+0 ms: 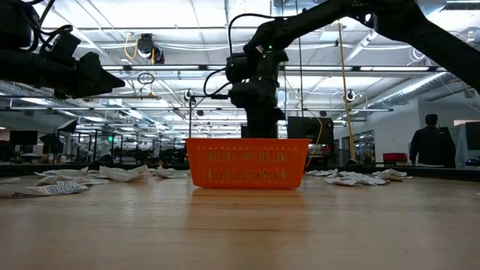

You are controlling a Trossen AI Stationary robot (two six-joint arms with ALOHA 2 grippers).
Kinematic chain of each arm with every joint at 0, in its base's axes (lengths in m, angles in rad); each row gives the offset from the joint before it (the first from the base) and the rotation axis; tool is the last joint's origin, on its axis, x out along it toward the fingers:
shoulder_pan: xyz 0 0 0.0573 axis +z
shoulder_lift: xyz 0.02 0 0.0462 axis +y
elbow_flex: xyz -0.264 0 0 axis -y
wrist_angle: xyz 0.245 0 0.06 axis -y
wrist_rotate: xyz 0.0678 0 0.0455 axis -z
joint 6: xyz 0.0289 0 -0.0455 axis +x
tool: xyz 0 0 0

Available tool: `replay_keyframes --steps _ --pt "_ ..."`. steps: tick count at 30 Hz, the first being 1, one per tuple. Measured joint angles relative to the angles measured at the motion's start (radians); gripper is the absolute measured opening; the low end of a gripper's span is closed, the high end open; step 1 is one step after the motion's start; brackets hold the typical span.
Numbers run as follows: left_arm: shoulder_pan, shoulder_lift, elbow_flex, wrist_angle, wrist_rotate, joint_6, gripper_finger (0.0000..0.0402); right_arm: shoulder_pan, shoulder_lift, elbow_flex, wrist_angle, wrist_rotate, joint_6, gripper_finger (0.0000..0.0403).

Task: Pick & Place First Aid Supplies
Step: Put the black towelette pack into the black bin

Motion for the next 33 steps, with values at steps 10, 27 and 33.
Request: replay_keyframes --steps 10,27,33 --pt "0.0 0.0 0.0 0.0 0.0 0.0 0.0306 0.06 -0.054 -0.048 -0.063 0.152 -0.109 0.0208" --pt "0.0 0.0 0.0 0.0 0.0 0.0 0.0306 0.44 -0.51 -0.703 0.168 0.158 0.217 0.0208" --pt "0.0 0.0 0.0 0.0 0.0 0.0 0.0305 0.591 -0.591 -0.816 0.179 0.158 0.331 0.0208"
